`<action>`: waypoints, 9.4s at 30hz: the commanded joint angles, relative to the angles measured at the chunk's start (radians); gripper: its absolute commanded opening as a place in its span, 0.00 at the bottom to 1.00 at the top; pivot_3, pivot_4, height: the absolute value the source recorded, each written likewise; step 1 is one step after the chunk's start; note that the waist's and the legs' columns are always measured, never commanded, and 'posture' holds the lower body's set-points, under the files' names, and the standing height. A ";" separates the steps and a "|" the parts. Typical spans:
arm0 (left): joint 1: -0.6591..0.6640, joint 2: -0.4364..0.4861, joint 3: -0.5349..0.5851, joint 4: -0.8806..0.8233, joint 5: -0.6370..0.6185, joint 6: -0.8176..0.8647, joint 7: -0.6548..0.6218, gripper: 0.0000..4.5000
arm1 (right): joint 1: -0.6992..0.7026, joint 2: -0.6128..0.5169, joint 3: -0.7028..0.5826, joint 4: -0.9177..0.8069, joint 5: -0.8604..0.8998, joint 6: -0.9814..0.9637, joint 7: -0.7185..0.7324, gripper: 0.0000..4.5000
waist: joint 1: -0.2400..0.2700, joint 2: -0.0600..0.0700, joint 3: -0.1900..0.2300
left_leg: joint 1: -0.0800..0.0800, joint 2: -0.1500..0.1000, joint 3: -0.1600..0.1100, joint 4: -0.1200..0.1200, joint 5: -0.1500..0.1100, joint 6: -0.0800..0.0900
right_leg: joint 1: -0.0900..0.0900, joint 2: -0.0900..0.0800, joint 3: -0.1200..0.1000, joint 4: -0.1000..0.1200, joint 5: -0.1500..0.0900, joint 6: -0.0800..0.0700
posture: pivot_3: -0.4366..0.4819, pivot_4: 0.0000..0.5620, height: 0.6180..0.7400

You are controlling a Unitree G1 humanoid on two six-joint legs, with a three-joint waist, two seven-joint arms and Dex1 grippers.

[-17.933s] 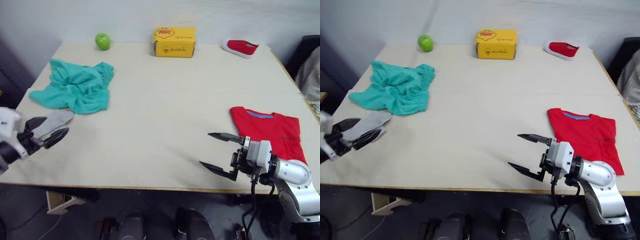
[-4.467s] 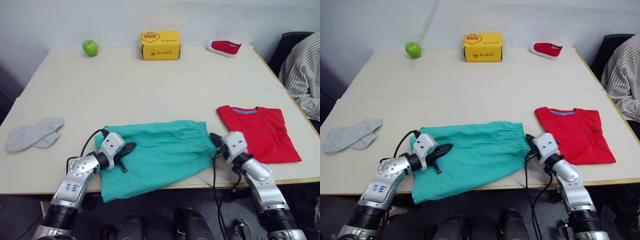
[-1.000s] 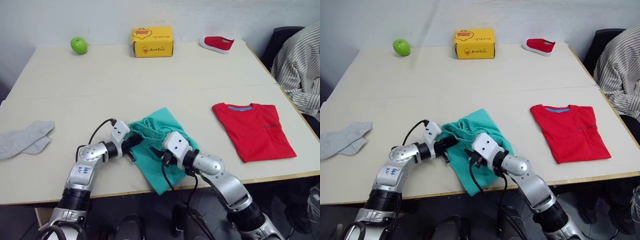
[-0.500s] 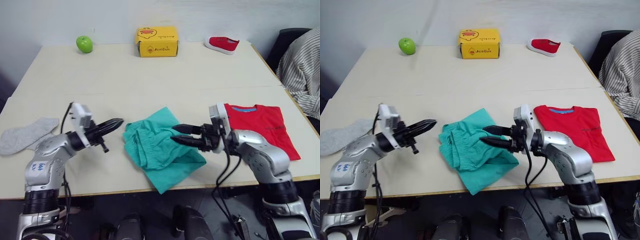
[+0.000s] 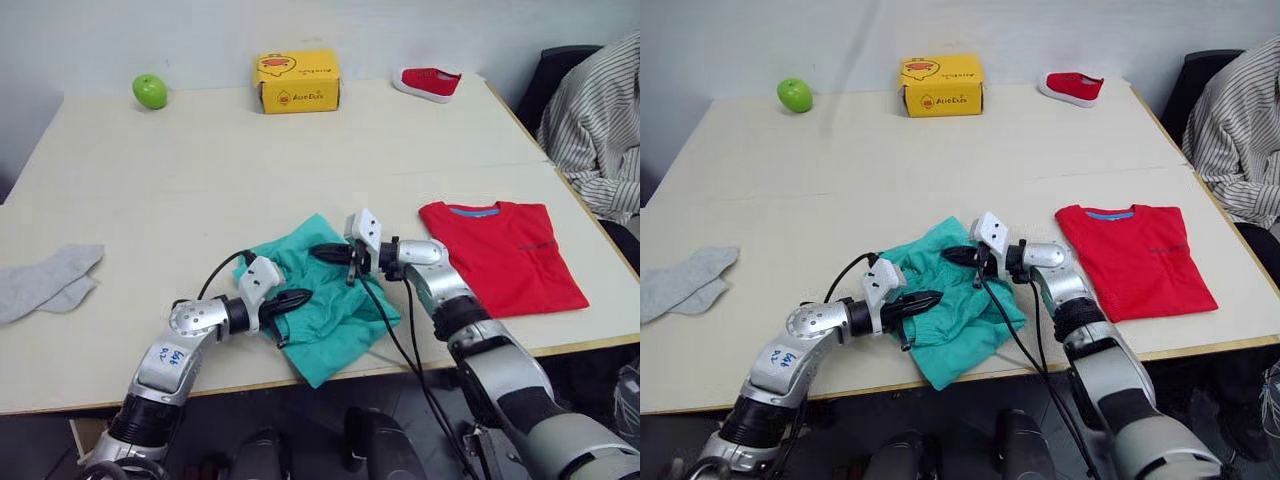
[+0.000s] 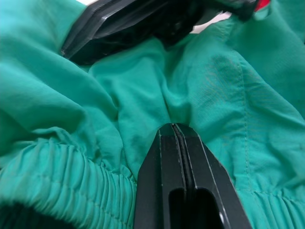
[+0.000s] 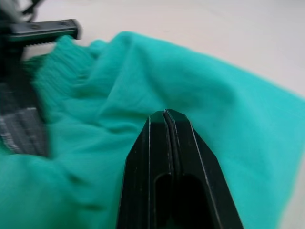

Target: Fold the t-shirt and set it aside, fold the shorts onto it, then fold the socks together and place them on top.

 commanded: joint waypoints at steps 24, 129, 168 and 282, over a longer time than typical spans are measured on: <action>-0.180 -0.096 0.080 0.291 0.035 -0.102 0.075 0.00 | 0.590 -0.235 -0.056 -0.886 0.126 0.130 0.231 0.01 | 0.021 0.002 0.001 | 0.000 -0.002 -0.001 0.000 0.000 0.000 | 0.001 -0.001 -0.001 -0.002 0.000 0.001 | 0.48 0.27 1.00; 0.561 0.237 0.897 0.005 -0.383 -0.108 -0.208 1.00 | 0.816 -0.427 -0.375 -1.256 0.329 0.360 0.068 0.99 | 0.059 0.014 0.019 | -0.006 -0.037 -0.074 -0.027 0.028 0.007 | 0.035 -0.036 -0.056 -0.022 -0.002 0.007 | 0.48 0.27 1.00; -0.134 0.428 0.441 0.869 0.033 -0.172 0.035 0.43 | 0.915 -0.379 -0.261 -1.299 0.314 0.200 0.035 1.00 | 0.047 0.001 0.016 | 0.000 -0.019 -0.041 -0.016 0.014 0.001 | 0.019 -0.019 -0.034 -0.005 -0.003 0.001 | 0.48 0.27 1.00; 0.094 -0.027 0.507 -0.468 -0.600 1.191 0.461 0.09 | 0.067 -0.135 0.019 -0.454 0.117 0.860 0.098 0.41 | 0.039 0.001 0.016 | -0.005 -0.018 -0.039 -0.002 0.011 0.001 | 0.018 -0.019 -0.022 0.001 -0.003 0.002 | 0.48 0.27 1.00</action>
